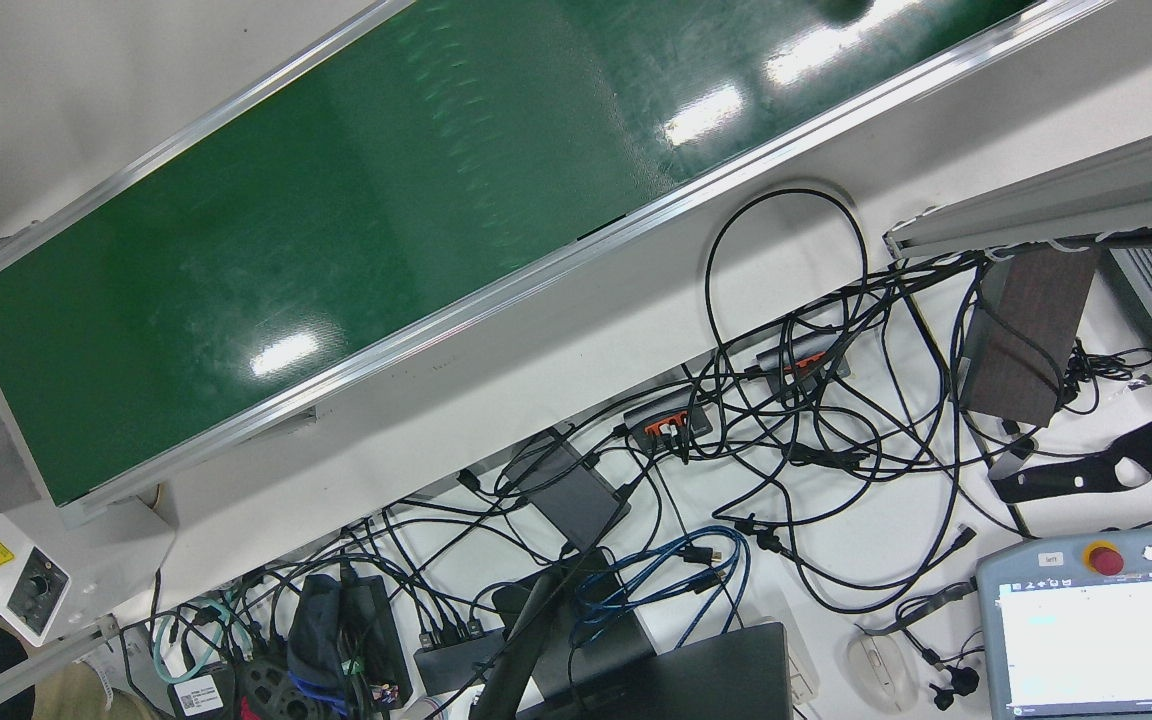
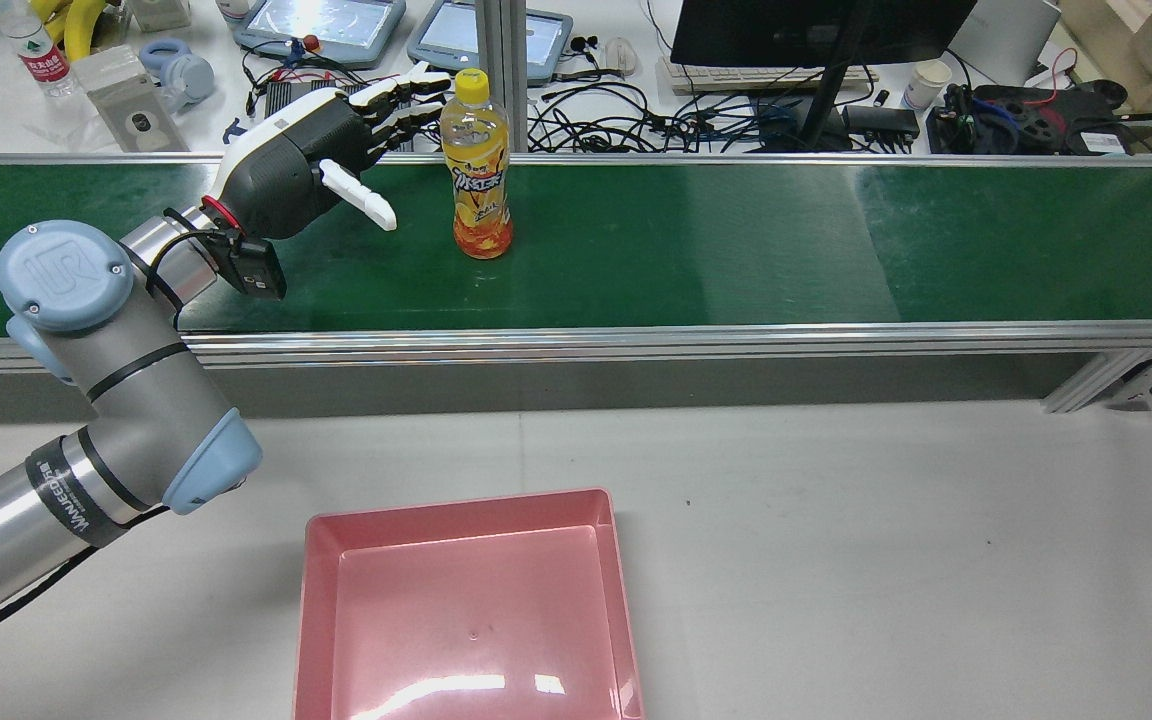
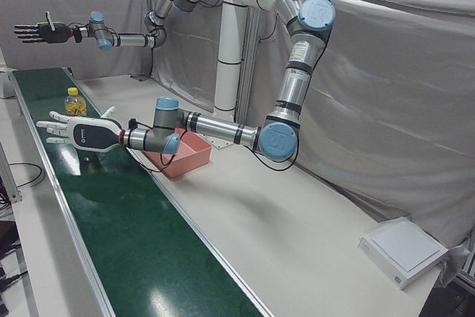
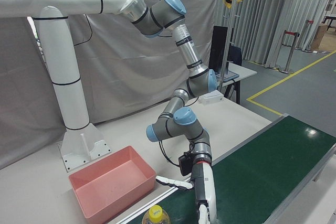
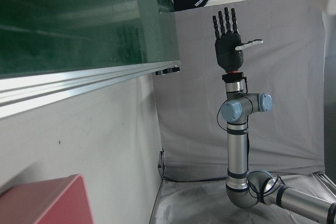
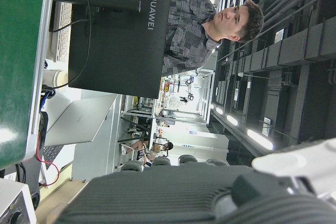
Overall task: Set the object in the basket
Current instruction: 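Close the left hand fingers around the orange bottle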
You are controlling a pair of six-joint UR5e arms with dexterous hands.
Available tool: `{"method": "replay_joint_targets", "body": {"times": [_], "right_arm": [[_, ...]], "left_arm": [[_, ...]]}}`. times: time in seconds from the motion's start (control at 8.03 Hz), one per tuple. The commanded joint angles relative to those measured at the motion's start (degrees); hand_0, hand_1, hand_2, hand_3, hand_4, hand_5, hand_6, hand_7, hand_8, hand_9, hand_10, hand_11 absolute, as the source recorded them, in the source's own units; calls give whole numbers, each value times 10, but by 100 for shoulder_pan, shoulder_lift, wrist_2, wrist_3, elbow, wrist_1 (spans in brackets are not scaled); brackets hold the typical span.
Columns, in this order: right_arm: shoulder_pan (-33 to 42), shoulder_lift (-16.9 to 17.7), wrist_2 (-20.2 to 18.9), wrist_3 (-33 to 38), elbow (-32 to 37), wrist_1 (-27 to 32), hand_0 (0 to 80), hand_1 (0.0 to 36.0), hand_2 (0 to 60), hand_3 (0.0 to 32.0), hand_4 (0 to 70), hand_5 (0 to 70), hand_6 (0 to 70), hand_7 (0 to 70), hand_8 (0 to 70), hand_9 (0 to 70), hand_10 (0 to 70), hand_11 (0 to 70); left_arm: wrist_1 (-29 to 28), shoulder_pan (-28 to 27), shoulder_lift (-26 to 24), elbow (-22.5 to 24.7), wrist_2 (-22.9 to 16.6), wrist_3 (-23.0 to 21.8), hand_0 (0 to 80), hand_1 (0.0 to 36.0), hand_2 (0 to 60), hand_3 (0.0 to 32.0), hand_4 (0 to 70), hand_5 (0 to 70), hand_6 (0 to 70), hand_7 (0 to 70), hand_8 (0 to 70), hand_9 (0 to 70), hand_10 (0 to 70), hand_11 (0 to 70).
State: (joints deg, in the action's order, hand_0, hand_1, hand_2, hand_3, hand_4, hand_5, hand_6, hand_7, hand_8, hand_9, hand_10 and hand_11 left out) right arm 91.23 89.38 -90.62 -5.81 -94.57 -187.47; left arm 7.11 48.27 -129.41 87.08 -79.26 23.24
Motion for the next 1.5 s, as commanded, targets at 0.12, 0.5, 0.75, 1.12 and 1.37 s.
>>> {"method": "replay_joint_targets", "body": {"times": [0.12,0.5,0.75,1.12,1.37], "right_arm": [[0,0,0,1,0,0,0,0,0,0,0,0,0,0,0,0,0,0],[0,0,0,1,0,0,0,0,0,0,0,0,0,0,0,0,0,0],[0,0,0,1,0,0,0,0,0,0,0,0,0,0,0,0,0,0],[0,0,0,1,0,0,0,0,0,0,0,0,0,0,0,0,0,0],[0,0,0,1,0,0,0,0,0,0,0,0,0,0,0,0,0,0]], "left_arm": [[-122,-98,-215,-332,-2,6,604,28,0,20,128,172,9,13,93,128,15,36],[-87,-151,-303,-332,-10,6,610,29,0,20,132,171,11,14,93,127,15,35],[-52,-194,-382,-324,-19,6,612,28,0,8,135,196,14,18,104,140,19,41],[1,-195,-488,-332,-37,6,620,28,0,0,153,335,40,40,131,181,56,95],[167,-195,-541,-332,-37,6,666,30,0,0,358,677,166,228,322,443,241,358]]}}
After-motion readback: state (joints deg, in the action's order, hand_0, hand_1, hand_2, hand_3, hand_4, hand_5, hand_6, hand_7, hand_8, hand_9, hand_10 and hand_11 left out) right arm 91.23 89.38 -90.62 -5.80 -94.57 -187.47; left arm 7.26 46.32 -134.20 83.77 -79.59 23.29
